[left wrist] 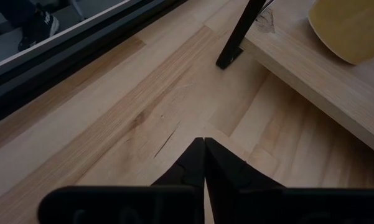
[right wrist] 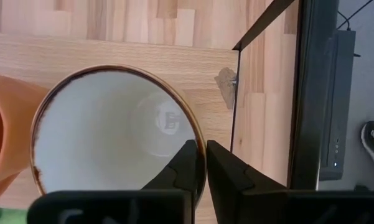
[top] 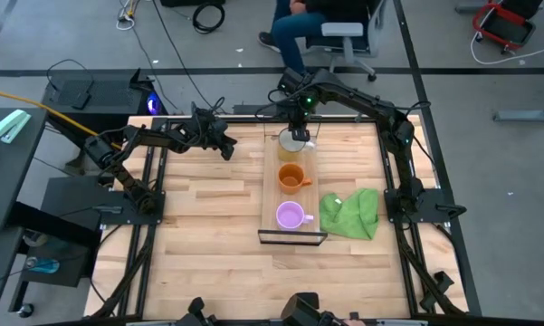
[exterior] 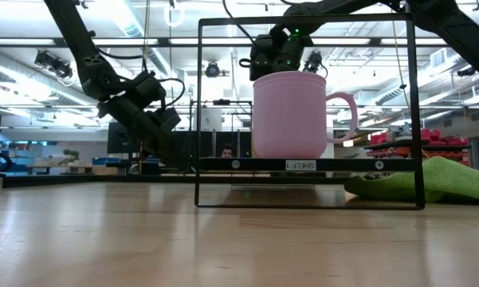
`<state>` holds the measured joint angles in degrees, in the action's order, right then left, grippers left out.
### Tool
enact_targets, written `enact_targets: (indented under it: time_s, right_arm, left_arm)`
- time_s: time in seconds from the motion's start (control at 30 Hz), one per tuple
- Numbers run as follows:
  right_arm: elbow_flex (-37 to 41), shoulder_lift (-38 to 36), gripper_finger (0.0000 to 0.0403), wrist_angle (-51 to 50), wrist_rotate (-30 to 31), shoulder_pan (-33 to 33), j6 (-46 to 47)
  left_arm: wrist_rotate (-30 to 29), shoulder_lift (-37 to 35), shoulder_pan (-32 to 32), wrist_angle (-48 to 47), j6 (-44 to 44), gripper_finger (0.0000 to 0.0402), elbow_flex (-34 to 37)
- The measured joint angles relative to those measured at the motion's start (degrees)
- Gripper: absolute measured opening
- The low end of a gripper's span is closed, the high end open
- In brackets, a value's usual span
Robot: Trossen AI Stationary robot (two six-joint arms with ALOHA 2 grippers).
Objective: Stack small to large cups/mugs on shelf
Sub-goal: Put the yellow mug on the shelf
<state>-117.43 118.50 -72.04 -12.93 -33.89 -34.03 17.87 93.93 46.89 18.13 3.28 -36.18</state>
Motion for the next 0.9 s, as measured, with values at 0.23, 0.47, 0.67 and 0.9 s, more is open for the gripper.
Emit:
enact_targets:
  time_s: [0.23, 0.47, 0.67, 0.9]
  right_arm:
    - [0.0, 0.0, 0.0040, 0.1, 0.0, 0.0, 2.7]
    - [0.0, 0.0, 0.0060, 0.8, -0.1, 0.0, 3.5]
    - [0.9, -0.1, 0.0070, 1.7, -0.1, 0.0, 3.7]
    - [0.3, -0.3, 0.0071, 2.0, 1.3, -0.2, 3.7]
  left_arm:
    - [0.0, 0.0, 0.0, 0.0, 0.0, 0.0020, 0.0]
    - [0.0, 0.0, 0.0, 0.0, 0.0, 0.0017, 0.0]
    - [0.0, 0.0, 0.0, -0.1, 0.0, 0.0014, 0.0]
    - [0.0, 0.0, 0.0, -0.1, 0.0, 0.0024, 0.0]
